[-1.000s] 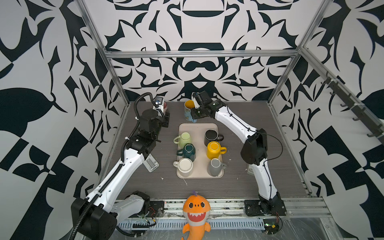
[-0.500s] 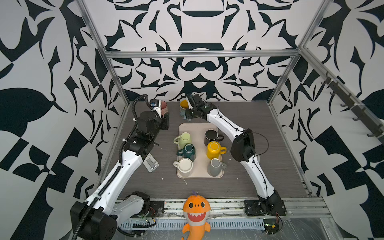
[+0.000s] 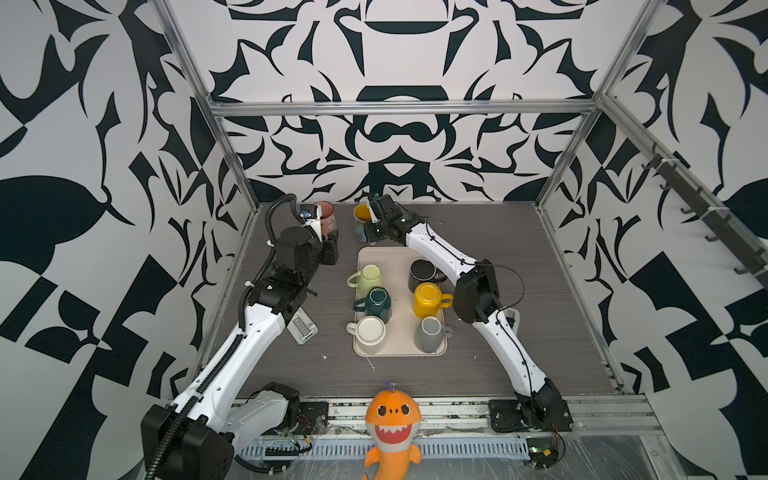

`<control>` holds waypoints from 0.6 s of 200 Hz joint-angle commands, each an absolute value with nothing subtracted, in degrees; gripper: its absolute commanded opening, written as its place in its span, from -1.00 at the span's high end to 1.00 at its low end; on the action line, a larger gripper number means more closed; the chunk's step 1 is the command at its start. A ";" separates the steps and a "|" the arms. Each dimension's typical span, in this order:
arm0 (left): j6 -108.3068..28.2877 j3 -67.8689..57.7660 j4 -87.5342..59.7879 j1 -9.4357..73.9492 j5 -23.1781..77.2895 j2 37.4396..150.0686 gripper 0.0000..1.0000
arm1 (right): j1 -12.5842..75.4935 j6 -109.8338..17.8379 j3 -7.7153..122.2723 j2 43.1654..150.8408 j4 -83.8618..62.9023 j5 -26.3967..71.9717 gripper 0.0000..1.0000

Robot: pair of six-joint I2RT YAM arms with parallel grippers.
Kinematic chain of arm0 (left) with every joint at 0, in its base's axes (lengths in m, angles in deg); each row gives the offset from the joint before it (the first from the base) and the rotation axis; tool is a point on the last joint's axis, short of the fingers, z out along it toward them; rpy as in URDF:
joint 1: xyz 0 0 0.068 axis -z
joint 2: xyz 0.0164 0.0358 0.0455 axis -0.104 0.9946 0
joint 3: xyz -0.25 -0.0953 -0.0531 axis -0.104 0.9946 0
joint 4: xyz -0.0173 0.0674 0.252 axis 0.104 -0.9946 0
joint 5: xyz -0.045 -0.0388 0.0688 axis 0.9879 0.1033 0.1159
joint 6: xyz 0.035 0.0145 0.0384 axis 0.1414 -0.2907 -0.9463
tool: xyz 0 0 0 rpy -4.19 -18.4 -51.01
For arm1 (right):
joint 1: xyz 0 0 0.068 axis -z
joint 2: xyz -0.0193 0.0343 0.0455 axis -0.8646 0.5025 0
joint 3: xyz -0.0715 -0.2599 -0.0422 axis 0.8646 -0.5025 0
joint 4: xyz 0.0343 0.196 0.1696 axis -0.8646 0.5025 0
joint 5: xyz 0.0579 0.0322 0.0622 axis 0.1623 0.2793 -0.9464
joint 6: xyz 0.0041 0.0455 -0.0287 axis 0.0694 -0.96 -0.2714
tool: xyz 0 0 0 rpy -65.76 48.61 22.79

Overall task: Turn the mug right side up
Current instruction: 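Carry the blue mug toward the pink mug while the left arm draws back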

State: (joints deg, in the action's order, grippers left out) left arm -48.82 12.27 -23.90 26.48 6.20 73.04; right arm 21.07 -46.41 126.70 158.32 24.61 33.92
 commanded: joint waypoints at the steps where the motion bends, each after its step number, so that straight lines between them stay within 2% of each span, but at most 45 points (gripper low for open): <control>1: -47.67 13.38 -23.81 26.04 6.66 71.21 -0.10 | 20.73 -47.21 132.91 154.95 15.59 33.83 1.00; 120: -48.09 15.18 -24.29 25.65 5.58 69.44 -0.11 | 20.02 -48.89 137.25 160.11 13.91 32.31 1.00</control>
State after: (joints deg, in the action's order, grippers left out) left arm -48.67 14.31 -23.92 26.06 6.13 70.59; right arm 20.62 -48.35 132.49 163.68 22.42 32.35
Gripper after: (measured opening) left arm 0.554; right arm 0.172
